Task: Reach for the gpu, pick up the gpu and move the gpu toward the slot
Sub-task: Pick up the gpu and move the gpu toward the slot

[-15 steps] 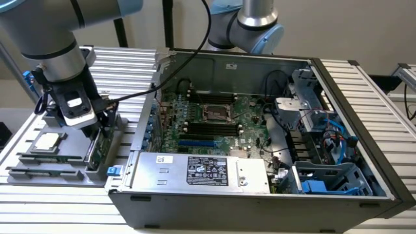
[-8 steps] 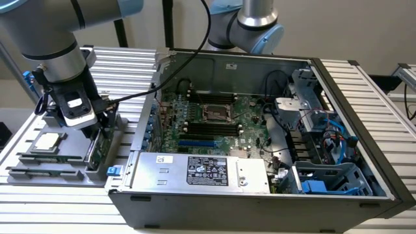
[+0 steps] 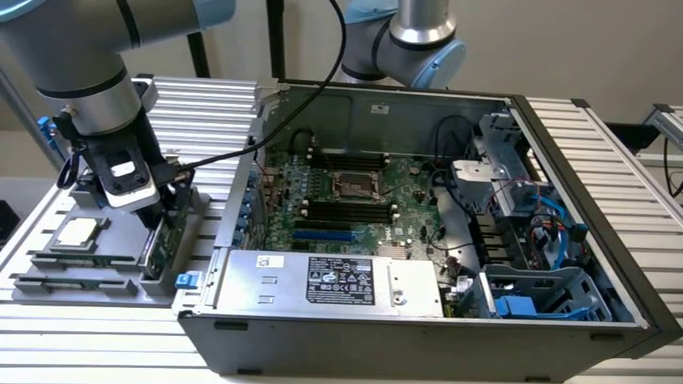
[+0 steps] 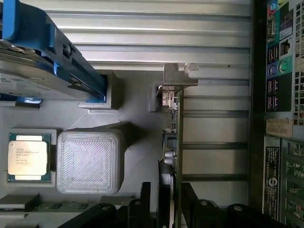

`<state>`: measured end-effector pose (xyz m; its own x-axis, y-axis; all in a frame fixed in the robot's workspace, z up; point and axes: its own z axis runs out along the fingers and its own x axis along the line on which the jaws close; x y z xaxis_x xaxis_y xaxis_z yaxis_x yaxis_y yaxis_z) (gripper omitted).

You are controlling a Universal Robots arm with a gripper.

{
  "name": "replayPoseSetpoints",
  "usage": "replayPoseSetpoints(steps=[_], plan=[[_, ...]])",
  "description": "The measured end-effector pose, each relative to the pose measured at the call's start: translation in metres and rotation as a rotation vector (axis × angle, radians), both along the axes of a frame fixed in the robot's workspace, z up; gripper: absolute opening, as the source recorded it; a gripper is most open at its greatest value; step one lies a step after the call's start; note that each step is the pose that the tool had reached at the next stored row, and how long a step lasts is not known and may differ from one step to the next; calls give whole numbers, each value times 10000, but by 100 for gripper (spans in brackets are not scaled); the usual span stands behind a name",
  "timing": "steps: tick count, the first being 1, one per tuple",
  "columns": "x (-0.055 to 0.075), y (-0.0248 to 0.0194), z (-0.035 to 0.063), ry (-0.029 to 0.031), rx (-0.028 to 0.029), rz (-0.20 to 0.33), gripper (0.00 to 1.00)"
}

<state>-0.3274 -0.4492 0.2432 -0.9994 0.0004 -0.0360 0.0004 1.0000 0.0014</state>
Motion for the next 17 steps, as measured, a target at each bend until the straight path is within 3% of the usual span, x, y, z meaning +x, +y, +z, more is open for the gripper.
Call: replayPoseSetpoints(steps=[5,17], plan=[[0,1,0,0,-1,0,26],[0,2,2,-2,2,0,26]])
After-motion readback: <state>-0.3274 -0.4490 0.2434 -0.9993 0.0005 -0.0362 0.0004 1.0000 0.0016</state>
